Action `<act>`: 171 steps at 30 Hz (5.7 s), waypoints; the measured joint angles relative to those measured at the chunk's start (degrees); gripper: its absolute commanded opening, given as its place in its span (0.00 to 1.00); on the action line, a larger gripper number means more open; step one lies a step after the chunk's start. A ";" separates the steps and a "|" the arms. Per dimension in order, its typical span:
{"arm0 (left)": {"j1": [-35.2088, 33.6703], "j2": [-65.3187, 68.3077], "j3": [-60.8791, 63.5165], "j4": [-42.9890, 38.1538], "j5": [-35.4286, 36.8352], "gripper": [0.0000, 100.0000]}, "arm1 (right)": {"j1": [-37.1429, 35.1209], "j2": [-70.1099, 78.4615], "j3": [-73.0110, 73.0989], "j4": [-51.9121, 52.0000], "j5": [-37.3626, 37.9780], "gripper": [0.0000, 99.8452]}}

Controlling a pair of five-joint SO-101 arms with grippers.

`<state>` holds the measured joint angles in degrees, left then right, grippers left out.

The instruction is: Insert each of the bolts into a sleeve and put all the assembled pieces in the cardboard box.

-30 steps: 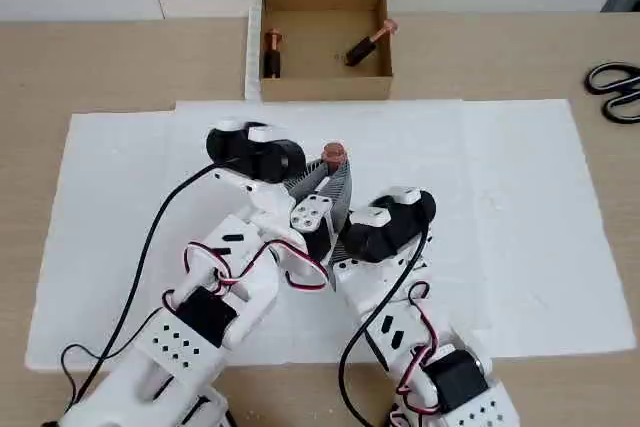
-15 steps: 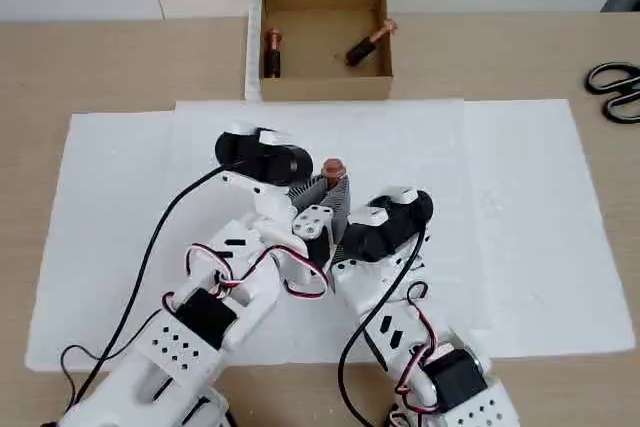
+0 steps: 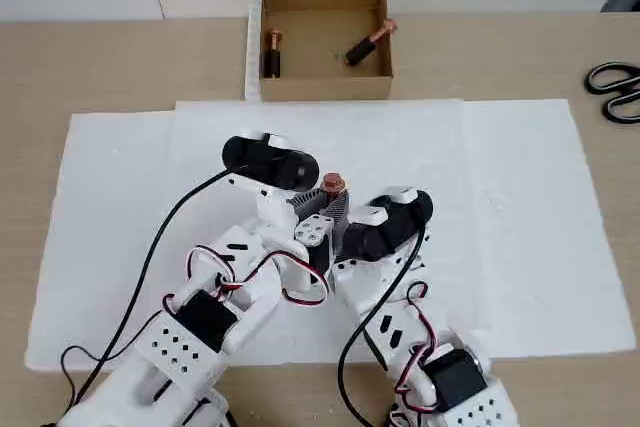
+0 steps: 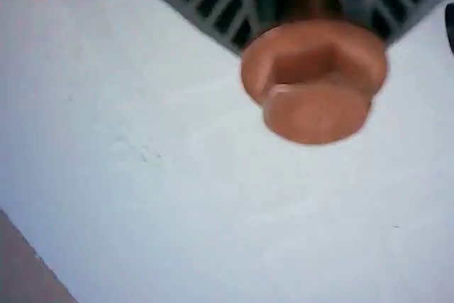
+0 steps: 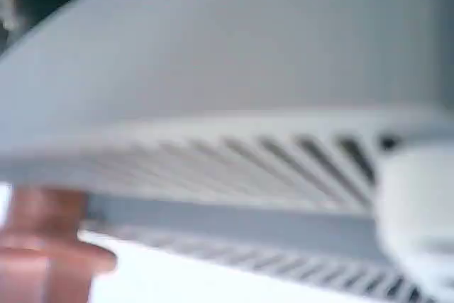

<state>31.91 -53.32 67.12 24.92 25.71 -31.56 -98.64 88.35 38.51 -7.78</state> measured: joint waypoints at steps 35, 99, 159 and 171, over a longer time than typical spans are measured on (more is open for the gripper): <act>-0.44 0.09 -9.49 22.95 0.00 0.17 | 0.79 0.00 -0.18 0.09 0.18 0.00; -39.74 0.18 -6.07 29.45 -12.04 0.17 | 19.69 92.48 -71.91 -23.03 6.51 0.00; -39.74 0.18 -5.80 29.36 -12.04 0.17 | 16.62 174.86 -181.63 8.18 6.68 0.17; -39.74 0.18 -5.80 29.45 -12.04 0.17 | 13.80 158.07 -182.07 51.87 6.68 0.17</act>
<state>-7.82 -53.14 61.32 54.37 13.67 -17.76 59.43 -93.71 90.37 -1.10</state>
